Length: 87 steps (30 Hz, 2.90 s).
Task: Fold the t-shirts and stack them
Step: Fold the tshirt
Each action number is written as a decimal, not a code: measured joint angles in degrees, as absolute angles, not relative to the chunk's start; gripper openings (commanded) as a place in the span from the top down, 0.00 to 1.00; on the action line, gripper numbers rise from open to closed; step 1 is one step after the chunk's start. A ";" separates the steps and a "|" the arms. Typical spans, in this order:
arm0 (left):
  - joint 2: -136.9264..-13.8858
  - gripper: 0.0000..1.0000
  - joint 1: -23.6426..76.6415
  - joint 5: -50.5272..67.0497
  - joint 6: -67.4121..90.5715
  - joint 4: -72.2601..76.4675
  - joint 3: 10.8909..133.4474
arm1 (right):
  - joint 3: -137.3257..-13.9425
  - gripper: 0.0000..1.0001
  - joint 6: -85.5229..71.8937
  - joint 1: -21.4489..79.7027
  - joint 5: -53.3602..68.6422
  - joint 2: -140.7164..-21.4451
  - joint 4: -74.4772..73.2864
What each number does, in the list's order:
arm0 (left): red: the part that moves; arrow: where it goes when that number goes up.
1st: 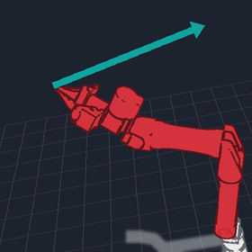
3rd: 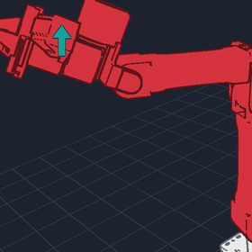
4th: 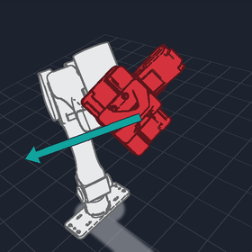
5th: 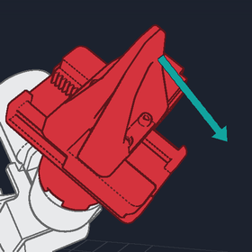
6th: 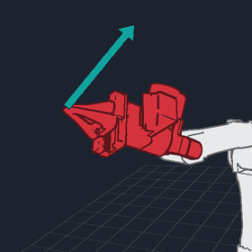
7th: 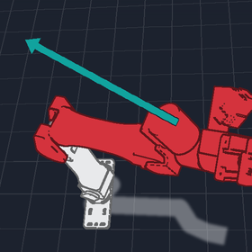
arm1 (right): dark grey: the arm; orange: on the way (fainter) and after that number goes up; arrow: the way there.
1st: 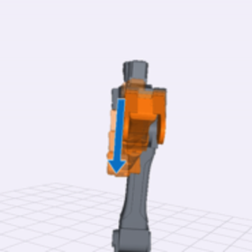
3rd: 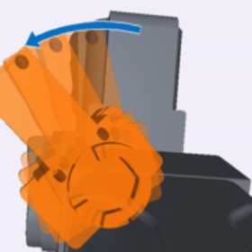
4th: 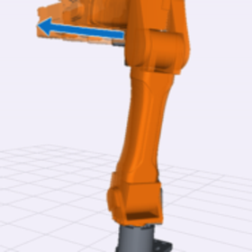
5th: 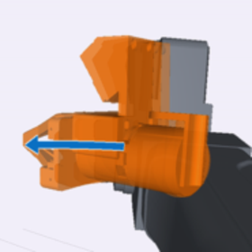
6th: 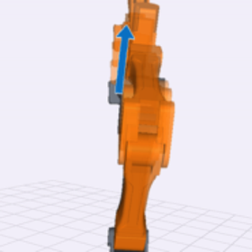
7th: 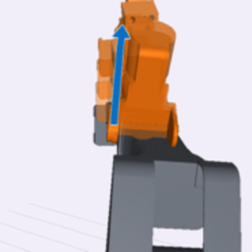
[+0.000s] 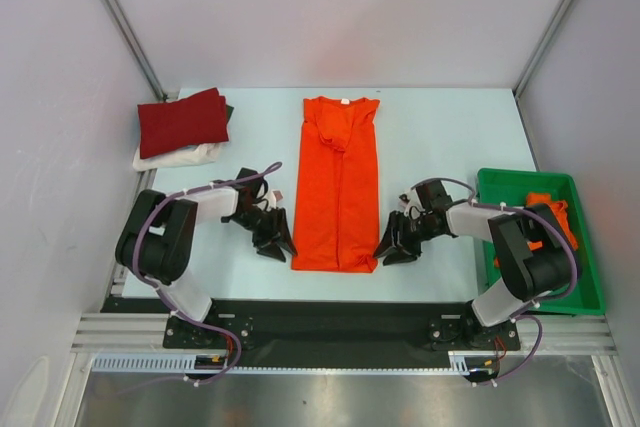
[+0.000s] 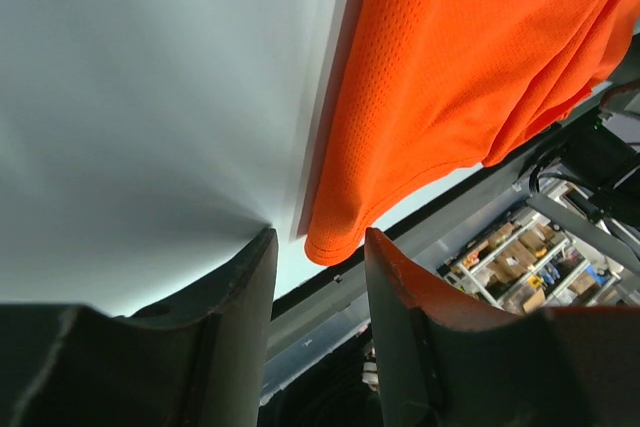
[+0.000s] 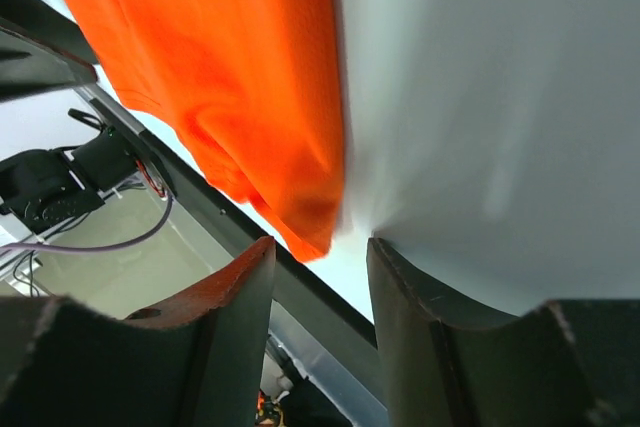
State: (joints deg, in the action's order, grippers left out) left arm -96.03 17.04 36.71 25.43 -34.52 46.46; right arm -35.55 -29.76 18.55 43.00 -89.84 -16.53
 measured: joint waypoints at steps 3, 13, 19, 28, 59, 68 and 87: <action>-96.44 0.58 17.67 37.76 25.65 -34.17 45.89 | -36.91 0.52 -30.48 19.31 42.76 -91.11 -15.81; -97.23 0.73 18.13 39.24 26.02 -33.87 45.69 | -39.22 0.57 -31.51 23.29 39.68 -92.23 -16.05; -97.23 0.93 18.06 39.46 26.11 -33.61 45.65 | -39.24 0.60 -31.79 24.23 39.27 -92.47 -16.16; -96.86 1.00 17.08 39.35 26.04 -33.32 44.42 | -37.91 0.59 -32.18 24.27 40.53 -92.20 -15.77; -95.22 1.00 16.97 39.38 25.69 -32.34 43.22 | -35.05 1.00 -32.05 24.25 41.76 -92.31 -12.75; -89.34 0.99 14.57 39.51 22.20 -35.64 45.41 | -36.07 1.00 -23.81 20.99 40.80 -79.81 -20.82; -92.97 0.99 14.06 41.82 17.17 -38.81 64.03 | -51.33 1.00 -18.09 17.26 40.40 -84.16 -22.65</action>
